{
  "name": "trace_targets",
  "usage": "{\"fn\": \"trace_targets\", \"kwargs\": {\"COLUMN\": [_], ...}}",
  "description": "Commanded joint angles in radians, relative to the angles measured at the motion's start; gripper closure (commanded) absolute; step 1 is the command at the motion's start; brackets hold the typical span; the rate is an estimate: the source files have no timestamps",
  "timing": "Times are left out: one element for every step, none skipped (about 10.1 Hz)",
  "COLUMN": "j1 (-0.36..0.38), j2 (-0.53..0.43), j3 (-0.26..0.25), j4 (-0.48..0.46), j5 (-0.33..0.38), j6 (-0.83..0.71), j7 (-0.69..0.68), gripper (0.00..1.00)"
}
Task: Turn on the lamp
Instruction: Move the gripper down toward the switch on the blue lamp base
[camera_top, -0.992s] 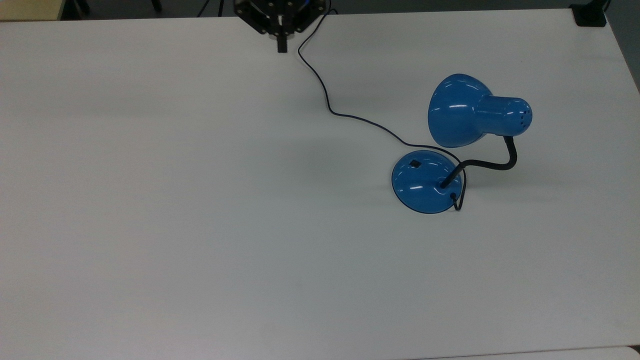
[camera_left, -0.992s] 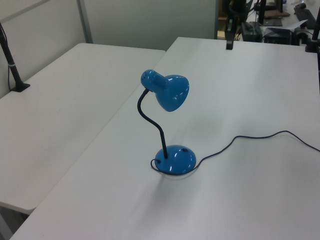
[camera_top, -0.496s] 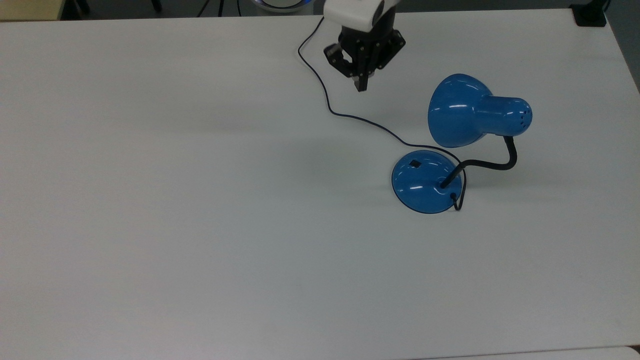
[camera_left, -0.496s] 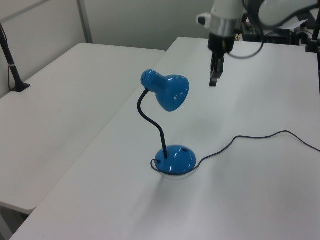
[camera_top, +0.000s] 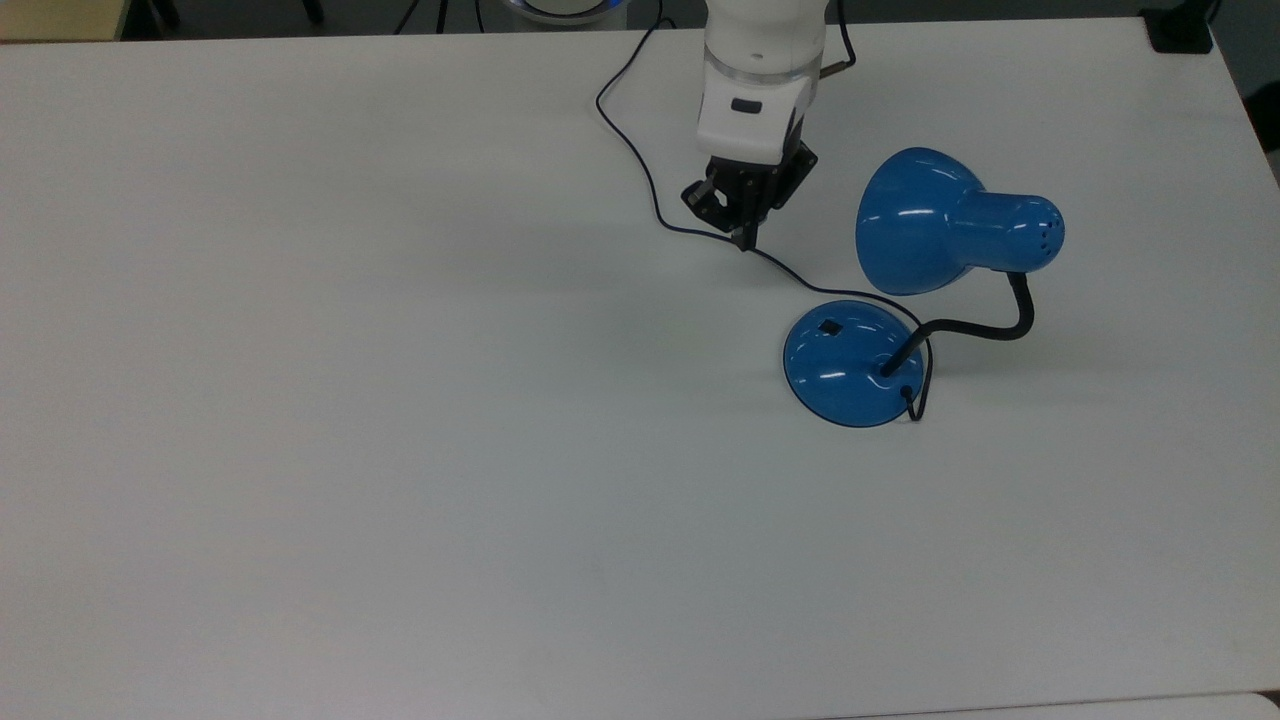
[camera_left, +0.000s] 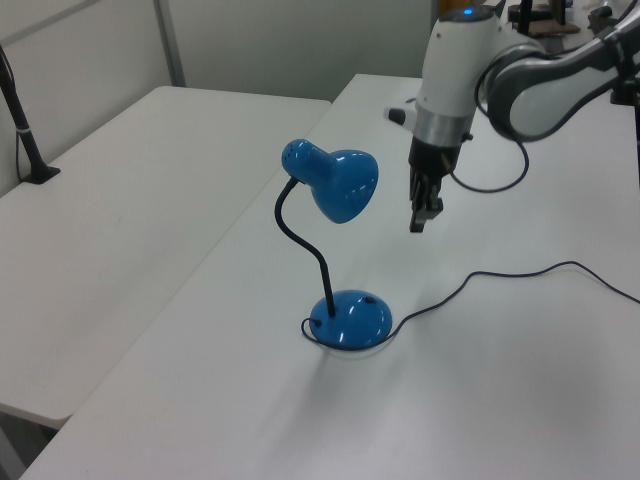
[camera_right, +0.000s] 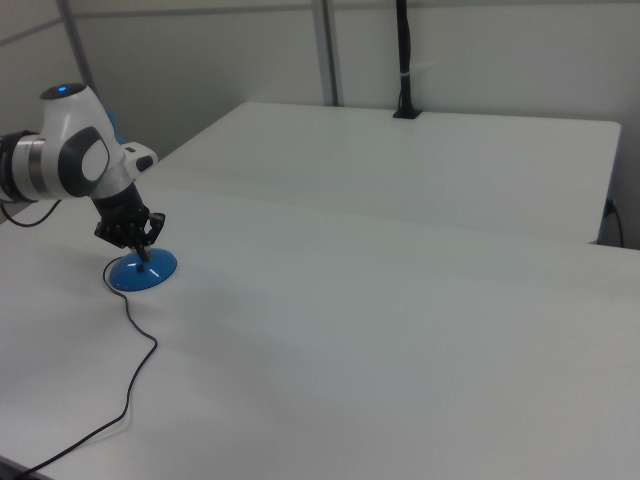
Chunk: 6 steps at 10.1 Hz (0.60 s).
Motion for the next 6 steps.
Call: {"fn": "trace_targets", "kwargs": {"j1": [0.035,0.035,0.031,0.029,0.032,0.034], "j2": [0.056,0.076,0.091,0.111,0.127,0.142], "j3": [-0.001,0.005,0.026,0.037,0.045,0.049], "j4": [-0.026,-0.030,-0.030,-0.030,-0.030,-0.027], "j5": [0.011,0.011,0.011,0.013,0.013,0.011], "j6": [0.129,0.198,0.258,0.334,0.373,0.397], "j7": [-0.131,-0.152,-0.152,-0.150,-0.150,-0.150], "gripper": [1.00,1.00,1.00,1.00,1.00,1.00]}}
